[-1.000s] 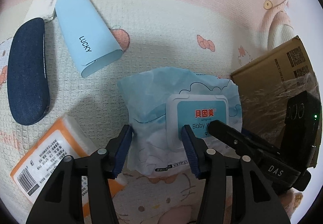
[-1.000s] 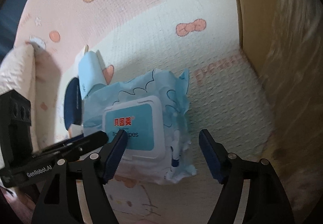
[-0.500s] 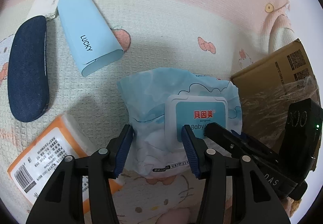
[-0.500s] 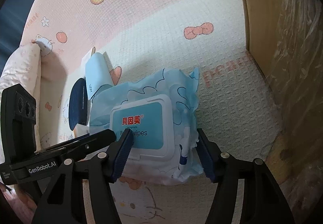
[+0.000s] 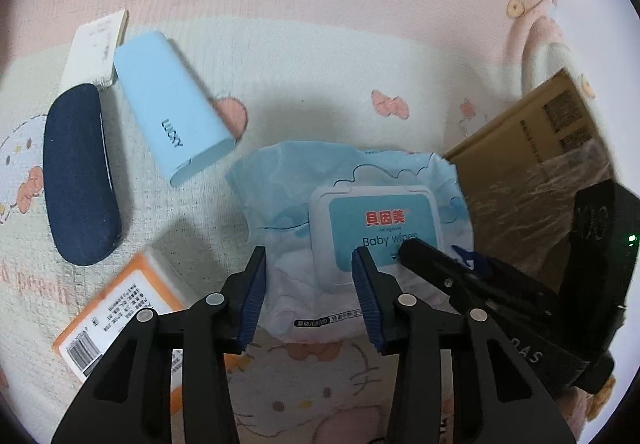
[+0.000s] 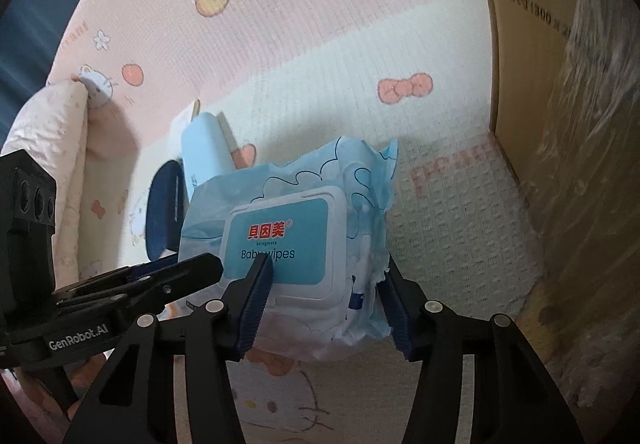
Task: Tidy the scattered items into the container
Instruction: 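Lift the wipes pack and carry it toward the cardboard box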
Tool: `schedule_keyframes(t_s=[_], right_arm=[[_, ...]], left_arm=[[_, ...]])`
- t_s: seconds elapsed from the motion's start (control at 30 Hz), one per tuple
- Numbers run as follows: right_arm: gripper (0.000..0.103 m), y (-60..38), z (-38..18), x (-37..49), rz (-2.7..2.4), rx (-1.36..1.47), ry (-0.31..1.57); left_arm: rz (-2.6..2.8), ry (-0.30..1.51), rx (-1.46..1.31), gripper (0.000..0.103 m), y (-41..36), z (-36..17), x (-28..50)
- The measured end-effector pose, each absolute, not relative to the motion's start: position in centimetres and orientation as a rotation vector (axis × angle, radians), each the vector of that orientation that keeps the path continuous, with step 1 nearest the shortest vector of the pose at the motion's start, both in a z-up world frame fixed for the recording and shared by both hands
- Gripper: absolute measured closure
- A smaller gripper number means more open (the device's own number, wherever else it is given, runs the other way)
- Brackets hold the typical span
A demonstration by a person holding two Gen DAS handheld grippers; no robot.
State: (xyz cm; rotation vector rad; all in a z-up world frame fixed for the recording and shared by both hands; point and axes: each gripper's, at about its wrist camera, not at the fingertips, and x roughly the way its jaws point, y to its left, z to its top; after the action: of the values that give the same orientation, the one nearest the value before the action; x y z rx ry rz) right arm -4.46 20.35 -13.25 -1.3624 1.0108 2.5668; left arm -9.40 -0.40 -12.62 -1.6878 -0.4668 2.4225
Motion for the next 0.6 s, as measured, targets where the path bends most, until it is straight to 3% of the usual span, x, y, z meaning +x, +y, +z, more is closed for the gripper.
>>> schedule_keyframes(t_s=[0.23, 0.6], right_arm=[[0.052, 20.5, -10.3, -3.8, 2.607, -1.276, 1.027], [0.052, 20.9, -0.7, -2.8, 2.762, -1.02, 0.845]], left_arm=[[2.476, -0.429, -1.57, 0.057, -0.7, -8.7, -8.7], [2.572, -0.459, -1.304, 0.057, -0.8, -0.3, -8.0]])
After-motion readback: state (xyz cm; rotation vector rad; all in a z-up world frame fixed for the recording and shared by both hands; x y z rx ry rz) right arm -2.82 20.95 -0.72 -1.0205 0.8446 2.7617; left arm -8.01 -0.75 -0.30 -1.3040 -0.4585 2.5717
